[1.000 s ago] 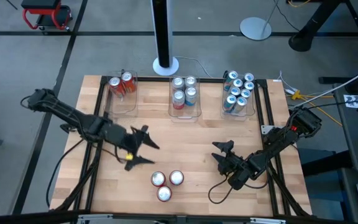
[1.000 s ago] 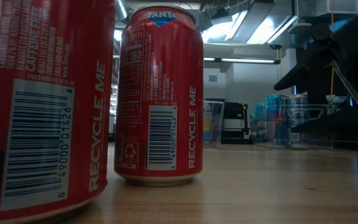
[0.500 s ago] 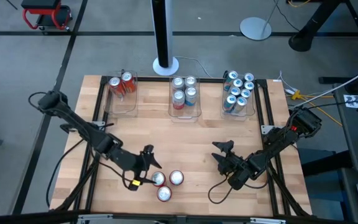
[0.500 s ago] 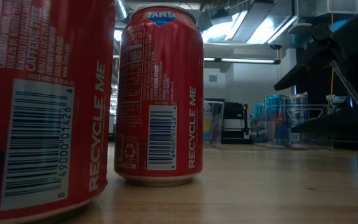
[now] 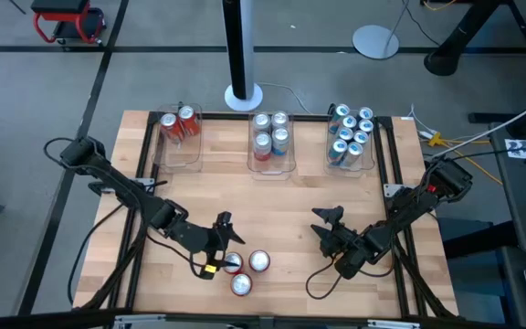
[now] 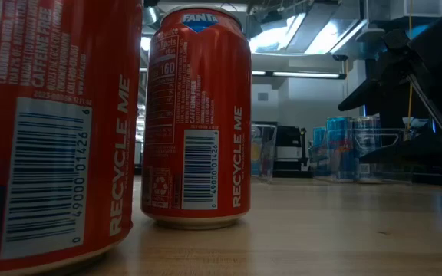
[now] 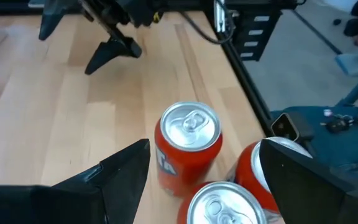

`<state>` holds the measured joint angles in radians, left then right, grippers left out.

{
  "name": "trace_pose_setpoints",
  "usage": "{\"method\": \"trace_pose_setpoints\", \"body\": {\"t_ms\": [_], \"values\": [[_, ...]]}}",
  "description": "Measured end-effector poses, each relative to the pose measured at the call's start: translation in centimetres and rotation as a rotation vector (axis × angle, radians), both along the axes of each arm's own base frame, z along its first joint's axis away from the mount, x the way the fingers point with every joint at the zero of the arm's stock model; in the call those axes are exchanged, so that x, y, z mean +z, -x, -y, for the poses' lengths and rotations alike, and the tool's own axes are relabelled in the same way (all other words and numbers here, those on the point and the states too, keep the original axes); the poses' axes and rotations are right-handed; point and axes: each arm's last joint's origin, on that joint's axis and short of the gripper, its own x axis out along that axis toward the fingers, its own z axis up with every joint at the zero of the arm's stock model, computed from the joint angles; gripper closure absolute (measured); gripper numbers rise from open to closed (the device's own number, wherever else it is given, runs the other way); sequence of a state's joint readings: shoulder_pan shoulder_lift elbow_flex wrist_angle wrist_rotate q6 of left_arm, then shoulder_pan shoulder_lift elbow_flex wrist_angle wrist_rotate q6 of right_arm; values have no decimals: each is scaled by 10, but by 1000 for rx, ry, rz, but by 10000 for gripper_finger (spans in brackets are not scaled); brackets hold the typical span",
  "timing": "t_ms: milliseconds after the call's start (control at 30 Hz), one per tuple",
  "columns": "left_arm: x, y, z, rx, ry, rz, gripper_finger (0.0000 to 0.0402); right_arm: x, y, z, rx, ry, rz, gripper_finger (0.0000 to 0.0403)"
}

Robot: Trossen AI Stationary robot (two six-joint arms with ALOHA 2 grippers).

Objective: Sort soda cans
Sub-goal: Put the red soda can into the top left transparent bin

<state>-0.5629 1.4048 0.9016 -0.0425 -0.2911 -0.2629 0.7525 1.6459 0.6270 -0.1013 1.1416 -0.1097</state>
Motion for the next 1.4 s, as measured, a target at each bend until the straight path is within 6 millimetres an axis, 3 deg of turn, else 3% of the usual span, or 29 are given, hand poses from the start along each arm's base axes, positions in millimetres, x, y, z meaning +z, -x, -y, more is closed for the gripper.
{"method": "trace_pose_setpoints", "body": {"t_ms": [100, 300, 367, 567, 967, 1400], "values": [[-4, -2, 1, 11, 9, -12, 94, 0, 0, 0, 0, 0, 0, 29], [-5, -2, 1, 31, 7, -17, 16, 0, 0, 0, 0, 0, 0, 29], [-6, -2, 0, 43, -8, -16, 7, 0, 0, 0, 1, -1, -2, 29], [-3, 7, 2, 22, -32, -47, 25, 0, 0, 0, 4, -6, -7, 29], [-13, 18, 15, 72, 81, -151, 27, 0, 0, 0, 2, -3, -3, 29], [-46, 9, 22, 79, 35, -208, 27, 0, 0, 0, 0, 0, -1, 29]]}}
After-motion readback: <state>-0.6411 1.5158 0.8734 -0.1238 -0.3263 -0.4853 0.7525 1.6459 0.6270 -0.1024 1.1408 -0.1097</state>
